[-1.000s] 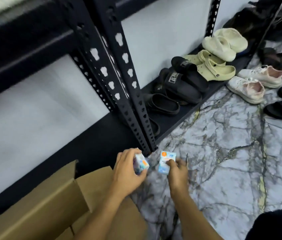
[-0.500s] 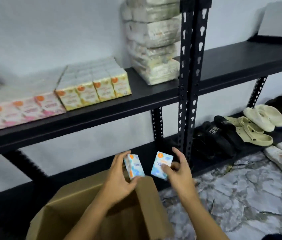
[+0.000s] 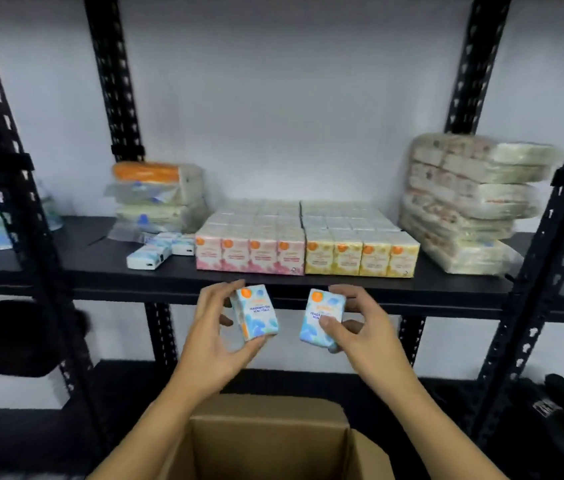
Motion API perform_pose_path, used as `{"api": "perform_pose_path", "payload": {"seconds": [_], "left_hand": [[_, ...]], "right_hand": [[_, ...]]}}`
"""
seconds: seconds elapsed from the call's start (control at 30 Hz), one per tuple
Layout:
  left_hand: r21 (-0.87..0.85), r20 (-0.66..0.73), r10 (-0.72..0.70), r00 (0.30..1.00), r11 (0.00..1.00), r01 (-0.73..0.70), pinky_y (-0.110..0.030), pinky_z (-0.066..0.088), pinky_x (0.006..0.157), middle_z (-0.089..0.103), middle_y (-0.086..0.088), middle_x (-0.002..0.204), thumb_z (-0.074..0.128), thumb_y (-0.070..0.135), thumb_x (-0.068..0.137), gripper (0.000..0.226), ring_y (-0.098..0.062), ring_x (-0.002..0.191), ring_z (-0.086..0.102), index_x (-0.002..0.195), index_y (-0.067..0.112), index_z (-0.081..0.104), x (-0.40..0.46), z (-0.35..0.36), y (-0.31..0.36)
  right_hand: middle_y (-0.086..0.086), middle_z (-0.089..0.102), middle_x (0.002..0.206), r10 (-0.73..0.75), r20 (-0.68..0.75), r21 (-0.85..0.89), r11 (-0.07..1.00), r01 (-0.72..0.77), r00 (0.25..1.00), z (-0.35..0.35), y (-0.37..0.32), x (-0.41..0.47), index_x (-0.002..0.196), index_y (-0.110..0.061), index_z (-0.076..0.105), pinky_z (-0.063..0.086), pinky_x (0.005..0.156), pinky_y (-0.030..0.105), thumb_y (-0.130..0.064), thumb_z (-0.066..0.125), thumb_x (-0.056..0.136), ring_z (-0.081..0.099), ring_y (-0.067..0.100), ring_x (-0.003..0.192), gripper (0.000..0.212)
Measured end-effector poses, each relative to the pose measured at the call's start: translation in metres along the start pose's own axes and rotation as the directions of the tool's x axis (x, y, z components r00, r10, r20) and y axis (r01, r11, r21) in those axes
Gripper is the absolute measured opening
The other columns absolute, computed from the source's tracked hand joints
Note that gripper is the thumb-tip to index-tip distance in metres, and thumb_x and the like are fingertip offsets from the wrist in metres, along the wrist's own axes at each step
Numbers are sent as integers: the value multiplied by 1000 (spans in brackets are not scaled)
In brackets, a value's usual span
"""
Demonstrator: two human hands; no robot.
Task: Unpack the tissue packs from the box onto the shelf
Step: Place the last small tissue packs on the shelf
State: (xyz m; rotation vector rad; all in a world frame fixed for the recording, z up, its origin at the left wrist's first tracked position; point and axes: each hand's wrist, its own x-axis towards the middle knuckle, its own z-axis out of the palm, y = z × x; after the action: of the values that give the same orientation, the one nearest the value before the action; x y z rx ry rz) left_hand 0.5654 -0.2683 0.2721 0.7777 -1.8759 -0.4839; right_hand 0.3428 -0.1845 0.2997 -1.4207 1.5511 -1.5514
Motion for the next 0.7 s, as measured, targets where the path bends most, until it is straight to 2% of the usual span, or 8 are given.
{"api": "perform_pose_path", "payload": {"seconds": [0.07,0.13,0.3,0.4,0.53,0.57,0.63,0.7], "left_hand": [[16,-69,2,998,1000,-1,-22,47,86,42,14,131,75,52,69,79,-6,117,51,138,29,43,8,-29,-9],[33,-142,1,990,999,4,-27,50,87,44,13,131,79,50,69,81,-6,118,52,138,27,44,17,-56,-20],[53,-277,-20,961,998,36,-37,52,91,47,7,129,83,17,74,76,-12,117,54,139,23,44,41,-112,-51],[29,-330,-46,943,998,59,-27,53,86,49,10,127,80,10,75,73,-9,113,55,137,28,45,52,-135,-69],[-54,-403,-103,909,995,89,-22,51,82,52,15,125,79,8,76,76,-7,110,57,124,56,45,63,-152,-95],[-82,-418,-123,900,992,97,-18,51,80,53,12,125,79,8,77,75,-6,110,58,121,57,44,67,-155,-102],[-133,-438,-173,882,983,127,-9,49,76,54,7,128,79,10,79,68,-2,111,57,127,44,45,78,-160,-116],[-158,-439,-208,874,975,153,-7,48,77,51,6,131,79,15,80,68,4,112,55,135,34,43,90,-164,-127]], "right_hand": [[-7,66,109,-45,30,-20,999,46,999,23,-21,16,112,-37,59,62,65,36,-15,73,87,73,11,84,36],[-6,64,111,-90,70,-41,995,93,994,47,-41,31,111,-38,60,62,63,33,-15,76,85,72,13,86,38],[-6,61,109,-214,161,-211,946,245,964,112,-89,69,112,-36,58,58,67,28,-21,80,79,68,12,86,42],[-4,63,108,-269,195,-306,897,319,943,149,-108,95,114,-30,59,54,76,29,-23,79,77,65,15,90,43],[-3,63,104,-297,262,-377,844,381,918,194,-122,128,113,-23,61,45,65,19,-19,77,76,61,14,90,41],[-2,63,105,-294,275,-401,830,387,915,204,-124,136,113,-22,61,44,65,19,-18,77,76,61,15,91,41],[4,65,109,-264,295,-454,807,378,918,219,-123,154,114,-20,60,47,65,23,-16,77,76,63,19,92,42],[7,65,111,-221,303,-514,781,354,927,231,-119,169,115,-20,60,47,62,23,-15,77,76,63,20,90,43]]}}
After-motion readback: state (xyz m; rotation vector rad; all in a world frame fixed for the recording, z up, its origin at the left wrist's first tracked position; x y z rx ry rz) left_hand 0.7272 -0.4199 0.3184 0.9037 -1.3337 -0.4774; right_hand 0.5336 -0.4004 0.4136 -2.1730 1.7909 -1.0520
